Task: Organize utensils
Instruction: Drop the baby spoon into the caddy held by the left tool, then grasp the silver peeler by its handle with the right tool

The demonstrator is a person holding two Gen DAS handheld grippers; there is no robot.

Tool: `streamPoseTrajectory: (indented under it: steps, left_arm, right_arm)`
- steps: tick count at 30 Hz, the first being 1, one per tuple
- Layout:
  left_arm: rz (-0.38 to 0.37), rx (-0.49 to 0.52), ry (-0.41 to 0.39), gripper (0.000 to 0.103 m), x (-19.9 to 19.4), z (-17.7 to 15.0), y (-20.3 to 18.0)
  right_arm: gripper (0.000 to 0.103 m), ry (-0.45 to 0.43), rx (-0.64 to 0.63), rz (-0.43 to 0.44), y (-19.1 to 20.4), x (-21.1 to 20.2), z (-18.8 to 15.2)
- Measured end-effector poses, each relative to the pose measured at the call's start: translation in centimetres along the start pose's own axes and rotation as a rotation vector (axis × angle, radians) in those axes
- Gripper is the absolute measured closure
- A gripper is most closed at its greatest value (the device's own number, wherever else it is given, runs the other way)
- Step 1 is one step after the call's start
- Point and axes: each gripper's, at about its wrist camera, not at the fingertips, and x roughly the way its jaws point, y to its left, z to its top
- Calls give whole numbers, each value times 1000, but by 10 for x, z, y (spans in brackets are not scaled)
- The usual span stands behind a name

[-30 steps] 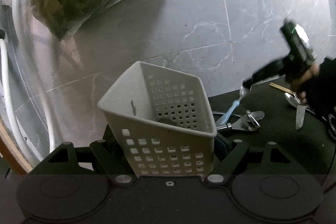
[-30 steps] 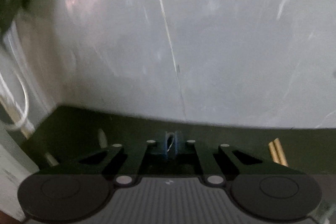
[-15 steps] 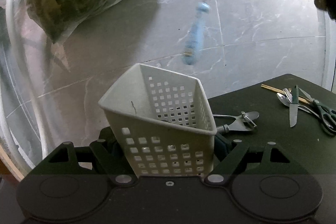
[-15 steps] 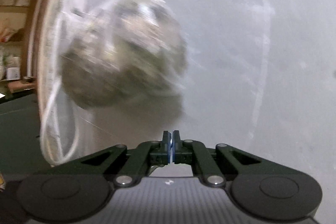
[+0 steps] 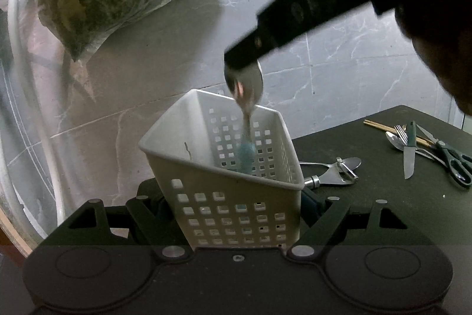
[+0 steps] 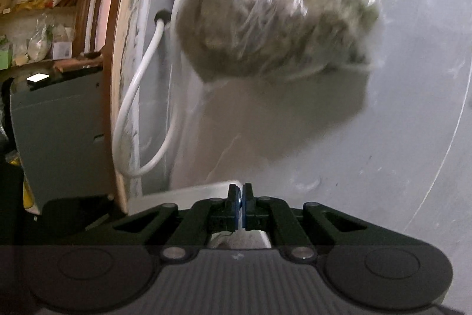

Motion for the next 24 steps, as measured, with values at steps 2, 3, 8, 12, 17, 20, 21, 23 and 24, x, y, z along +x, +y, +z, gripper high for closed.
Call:
streamPoseTrajectory:
  steps: [2,3,8,12,17,20,21,23,24]
  left_arm:
    - [1,0,0,21,0,0,-1]
    - [-1,0,0,21,0,0,0]
    - [-1,-11,8,22,-1,1,1]
    - [6,-13,15,22,0,2,1]
    - [44,-30,27,22,0,3,4]
    - [63,-39,38,22,0,2,10]
    - [71,-43,40,22,0,2,13]
    - [86,-55,46,22,-1,1,20]
    - [93,-59,47,22,-2,0,24]
  right_arm:
    - [84,1,44,21,-5,0,-3]
    - [69,-4,74,31,-8,0,-3]
    - [30,-56,231,-25,-42,-26,-19]
    - [22,64,430,-128,-80,-23,-71]
    - [36,234,755,-85,-102,16,-127]
    - [38,261,1076,27,-116,40,-141]
    - [40,274,1198,60,-121,52,-145]
    - [42,309,1388,56,-128,71,-148]
    - [43,318,1453,31,-131,79,-146]
